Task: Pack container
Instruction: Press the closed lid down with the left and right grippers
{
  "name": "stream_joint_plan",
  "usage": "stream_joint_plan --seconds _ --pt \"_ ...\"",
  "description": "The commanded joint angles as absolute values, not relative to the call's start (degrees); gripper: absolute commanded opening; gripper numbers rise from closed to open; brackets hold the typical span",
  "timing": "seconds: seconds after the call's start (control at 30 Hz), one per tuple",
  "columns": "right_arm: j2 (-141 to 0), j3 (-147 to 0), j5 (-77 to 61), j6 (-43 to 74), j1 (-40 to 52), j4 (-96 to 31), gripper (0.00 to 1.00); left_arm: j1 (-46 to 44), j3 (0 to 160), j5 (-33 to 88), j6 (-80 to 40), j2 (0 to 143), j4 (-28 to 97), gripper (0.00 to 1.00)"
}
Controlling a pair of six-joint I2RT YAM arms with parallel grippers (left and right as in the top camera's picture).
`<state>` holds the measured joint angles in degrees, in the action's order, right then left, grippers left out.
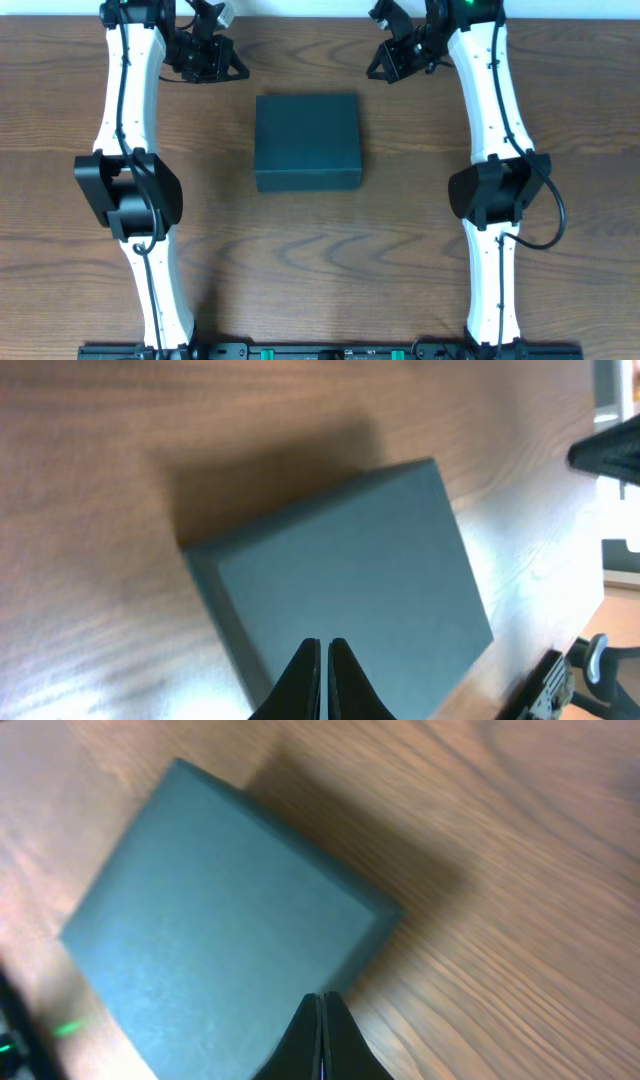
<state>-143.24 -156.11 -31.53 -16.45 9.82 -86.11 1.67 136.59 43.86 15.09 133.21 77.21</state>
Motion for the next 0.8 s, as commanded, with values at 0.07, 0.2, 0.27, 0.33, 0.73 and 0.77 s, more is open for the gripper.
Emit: stream_joint_plan --seconds 0.07,0.2,0.27,0.33,0.73,0.77 --pt "-137.8 -157.8 -23.8 -14.2 9.8 -87.5 0.02 0.4 137.9 37.6 15.4 128.6 81.5 0.06" --pt "-134.9 -157.8 -23.5 -12.6 9.3 -90.5 0.02 -4.0 137.9 31.2 15.5 127.1 85.5 0.06" --pt "-132.5 -157.8 -22.3 -12.5 8.6 -93.1 0.02 -7.6 137.5 28.1 16.4 127.2 86.7 0.06" --pt "-130.3 -157.8 -21.1 -12.4 8.2 -95.5 0.01 -10.9 136.1 26.3 16.8 127.2 86.7 0.06" --pt "-108.0 -151.9 -10.3 -5.0 12.3 -97.3 0.02 -19.4 114.9 23.6 16.8 127.2 75.6 0.06" --pt "-106.0 -148.9 -10.0 -5.0 13.6 -97.3 0.01 -19.4 114.3 23.6 16.8 127.2 75.3 0.06"
